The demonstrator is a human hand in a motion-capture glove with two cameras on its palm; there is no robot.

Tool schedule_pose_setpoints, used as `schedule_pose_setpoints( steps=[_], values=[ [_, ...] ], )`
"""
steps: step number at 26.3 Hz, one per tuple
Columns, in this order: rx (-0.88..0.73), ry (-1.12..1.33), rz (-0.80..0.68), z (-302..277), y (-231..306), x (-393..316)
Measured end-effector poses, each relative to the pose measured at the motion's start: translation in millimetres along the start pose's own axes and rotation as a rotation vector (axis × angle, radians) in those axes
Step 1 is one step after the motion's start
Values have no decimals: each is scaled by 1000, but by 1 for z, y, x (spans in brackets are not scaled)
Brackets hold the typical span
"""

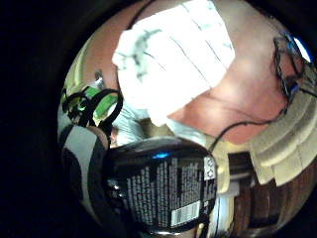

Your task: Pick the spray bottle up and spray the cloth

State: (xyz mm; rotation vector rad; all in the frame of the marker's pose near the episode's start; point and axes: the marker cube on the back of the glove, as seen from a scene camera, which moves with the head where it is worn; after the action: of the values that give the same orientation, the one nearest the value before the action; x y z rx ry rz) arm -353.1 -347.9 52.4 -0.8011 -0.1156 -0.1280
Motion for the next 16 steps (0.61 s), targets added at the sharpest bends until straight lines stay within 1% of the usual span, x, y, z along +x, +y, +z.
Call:
schedule_pose_setpoints(
  steps=[4,7,11,16],
  values=[
    [115,-108,-215,-10,-2,-42],
    [189,-187,-344,-3,-11,-74],
    [270,-280,-459,25,-32,-111],
    [341,-360,-572,82,-64,-156]
  ],
)
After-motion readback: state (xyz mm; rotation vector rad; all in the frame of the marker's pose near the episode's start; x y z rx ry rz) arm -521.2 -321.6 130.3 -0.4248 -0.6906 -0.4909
